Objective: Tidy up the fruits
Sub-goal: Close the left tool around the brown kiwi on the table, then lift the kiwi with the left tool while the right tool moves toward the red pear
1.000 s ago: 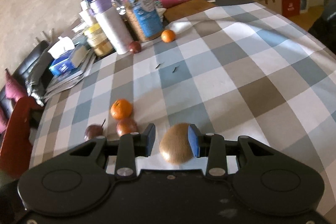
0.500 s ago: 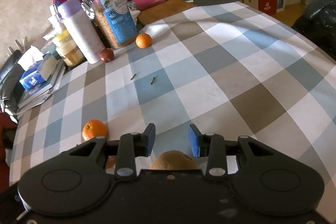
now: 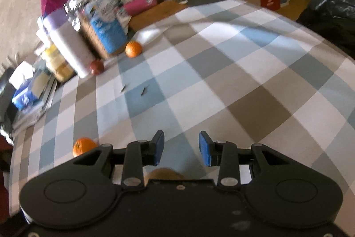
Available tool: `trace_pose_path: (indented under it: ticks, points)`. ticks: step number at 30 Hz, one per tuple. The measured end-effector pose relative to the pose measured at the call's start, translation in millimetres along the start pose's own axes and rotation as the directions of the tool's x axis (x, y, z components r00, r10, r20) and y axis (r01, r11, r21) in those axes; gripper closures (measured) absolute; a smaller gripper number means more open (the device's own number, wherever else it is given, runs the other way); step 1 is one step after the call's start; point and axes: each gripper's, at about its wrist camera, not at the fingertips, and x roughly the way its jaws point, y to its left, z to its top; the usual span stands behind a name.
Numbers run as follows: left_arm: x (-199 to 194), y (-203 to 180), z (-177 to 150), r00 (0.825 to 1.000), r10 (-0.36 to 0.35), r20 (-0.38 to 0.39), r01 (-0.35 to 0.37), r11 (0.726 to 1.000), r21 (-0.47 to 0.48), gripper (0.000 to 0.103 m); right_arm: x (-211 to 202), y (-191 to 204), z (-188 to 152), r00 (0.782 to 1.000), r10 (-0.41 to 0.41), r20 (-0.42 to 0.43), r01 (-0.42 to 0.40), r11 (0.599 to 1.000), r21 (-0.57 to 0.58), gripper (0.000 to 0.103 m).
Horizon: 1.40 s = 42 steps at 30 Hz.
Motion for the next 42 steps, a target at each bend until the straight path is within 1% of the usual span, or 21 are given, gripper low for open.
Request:
trace_pose_path:
  ticks: [5, 9, 11, 13, 17, 19, 23, 26, 30, 35, 38, 40, 42]
  points:
    - [-7, -17, -6, 0.999, -0.052, 0.013, 0.051, 0.996, 0.079, 0.039, -5, -9, 5, 0.999, -0.014, 0.029, 0.013, 0.999, 0.04, 0.065]
    - [-16, -31, -11, 0.993, -0.116, 0.031, 0.11, 0.982, 0.154, 0.039, -12, -18, 10, 0.997, -0.022, 0.068, 0.016, 0.997, 0.08, 0.065]
    - [-20, -37, -14, 0.988, -0.154, 0.029, 0.145, 0.97, 0.193, 0.039, -15, -24, 13, 0.996, -0.038, 0.086, 0.029, 0.994, 0.105, 0.065]
    - [-22, -44, -18, 0.979, -0.202, 0.016, 0.192, 0.95, 0.246, 0.039, -16, -29, 15, 0.994, -0.052, 0.099, 0.04, 0.991, 0.125, 0.065]
    - [-23, -58, -26, 0.971, -0.239, -0.009, 0.229, 0.918, 0.322, 0.039, -13, -42, 21, 0.993, -0.071, 0.092, 0.053, 0.982, 0.179, 0.065]
    - [-20, -62, -30, 0.968, -0.248, -0.032, 0.244, 0.907, 0.343, 0.038, -12, -47, 23, 0.993, -0.081, 0.084, 0.063, 0.978, 0.201, 0.065]
    - [-16, -64, -32, 0.955, -0.288, -0.071, 0.294, 0.893, 0.339, 0.037, -7, -59, 28, 0.993, -0.103, 0.062, 0.085, 0.966, 0.244, 0.065]
    - [-12, -66, -34, 0.952, -0.292, -0.097, 0.307, 0.887, 0.345, 0.034, -5, -64, 30, 0.991, -0.121, 0.052, 0.103, 0.959, 0.265, 0.065]
    - [-13, -69, -37, 0.953, -0.29, -0.092, 0.303, 0.883, 0.358, 0.034, -6, -67, 30, 0.99, -0.134, 0.053, 0.115, 0.958, 0.263, 0.065]
    - [-10, -71, -37, 0.952, -0.291, -0.097, 0.306, 0.884, 0.355, 0.029, -8, -66, 31, 0.99, -0.134, 0.053, 0.117, 0.962, 0.245, 0.065]
    - [-4, -74, -38, 0.949, -0.29, -0.126, 0.316, 0.881, 0.351, 0.031, -5, -67, 32, 0.993, -0.112, 0.031, 0.102, 0.968, 0.228, 0.065]
    - [1, -79, -41, 0.954, -0.261, -0.145, 0.297, 0.882, 0.366, 0.032, -2, -67, 33, 0.997, -0.079, 0.006, 0.076, 0.975, 0.209, 0.065]
    - [5, -83, -46, 0.959, -0.237, -0.155, 0.28, 0.88, 0.384, 0.032, 4, -65, 33, 0.999, -0.019, -0.042, 0.026, 0.985, 0.169, 0.065]
